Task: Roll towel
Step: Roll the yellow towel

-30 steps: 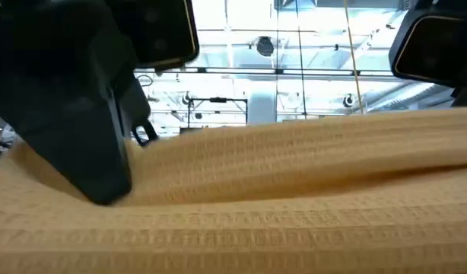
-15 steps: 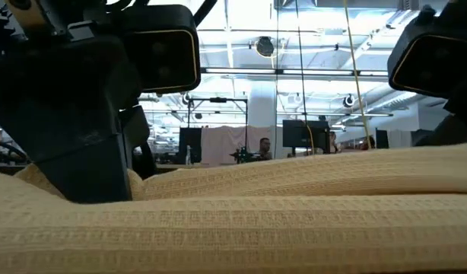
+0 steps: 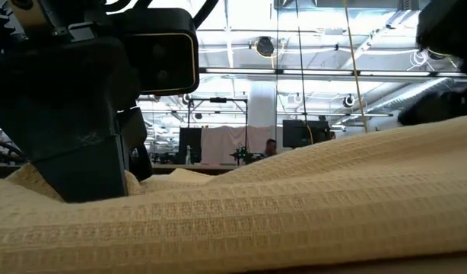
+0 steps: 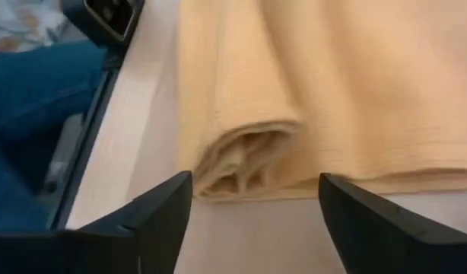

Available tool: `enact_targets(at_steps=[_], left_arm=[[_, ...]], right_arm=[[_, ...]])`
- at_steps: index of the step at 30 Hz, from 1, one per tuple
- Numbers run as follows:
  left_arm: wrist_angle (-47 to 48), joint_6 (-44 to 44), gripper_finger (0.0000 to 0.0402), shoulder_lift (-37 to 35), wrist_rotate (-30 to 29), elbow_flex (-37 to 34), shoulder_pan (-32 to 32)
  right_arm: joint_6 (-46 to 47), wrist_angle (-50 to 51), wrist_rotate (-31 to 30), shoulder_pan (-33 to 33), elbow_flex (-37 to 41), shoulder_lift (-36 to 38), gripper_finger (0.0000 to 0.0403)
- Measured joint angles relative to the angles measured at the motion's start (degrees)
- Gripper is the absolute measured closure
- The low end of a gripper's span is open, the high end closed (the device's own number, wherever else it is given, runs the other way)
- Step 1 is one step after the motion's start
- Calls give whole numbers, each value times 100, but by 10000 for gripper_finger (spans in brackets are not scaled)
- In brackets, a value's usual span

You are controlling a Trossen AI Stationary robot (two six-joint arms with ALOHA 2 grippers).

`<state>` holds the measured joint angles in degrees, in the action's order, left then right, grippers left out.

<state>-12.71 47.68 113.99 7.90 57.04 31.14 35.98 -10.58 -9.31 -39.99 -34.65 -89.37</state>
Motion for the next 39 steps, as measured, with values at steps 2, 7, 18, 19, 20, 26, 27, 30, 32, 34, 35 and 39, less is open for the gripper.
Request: enact_targets(at_steps=[2, 7, 18, 19, 20, 26, 27, 30, 32, 34, 35, 39], left_arm=[[0, 1, 393, 0, 0, -1, -4], [0, 7, 393, 0, 2, -1, -30], [-11, -9, 393, 0, 223, -1, -175], [-11, -11, 393, 0, 230, -1, -186], [-13, -11, 393, 0, 240, -1, -199], [-17, -49, 393, 0, 247, -1, -245], [-17, -50, 393, 0, 251, -1, -251], [-20, -85, 393, -2, 251, -3, -272], [-23, -181, 393, -17, 250, -6, -289], [-31, -177, 388, -28, 236, -12, -311], [-67, -181, 382, -28, 241, -12, -328], [-99, -327, 329, -121, 258, -18, -348]], right_arm=[[-13, 338, -425, -169, 0, 385, 124], [-792, -5, -1781, -850, 0, 804, 135], [-2209, -3075, -2687, -1166, -4, -1032, 154], [-2212, -3286, -2697, -1138, -4, -1209, 152], [-2217, -3471, -2724, -1133, -4, -1365, 149], [-2315, -4219, -2984, -1125, -8, -1980, 122], [-2262, -4243, -2985, -1123, -20, -2028, 118], [-2023, -4225, -2982, -1123, -33, -2195, 113], [-1879, -4224, -2986, -1123, -33, -2295, 113], [-1750, -4234, -2990, -1120, -33, -2392, 113], [-1674, -4200, -2987, -1112, -33, -2427, 113], [-1412, -3951, -2980, -1096, -33, -2449, 113]])
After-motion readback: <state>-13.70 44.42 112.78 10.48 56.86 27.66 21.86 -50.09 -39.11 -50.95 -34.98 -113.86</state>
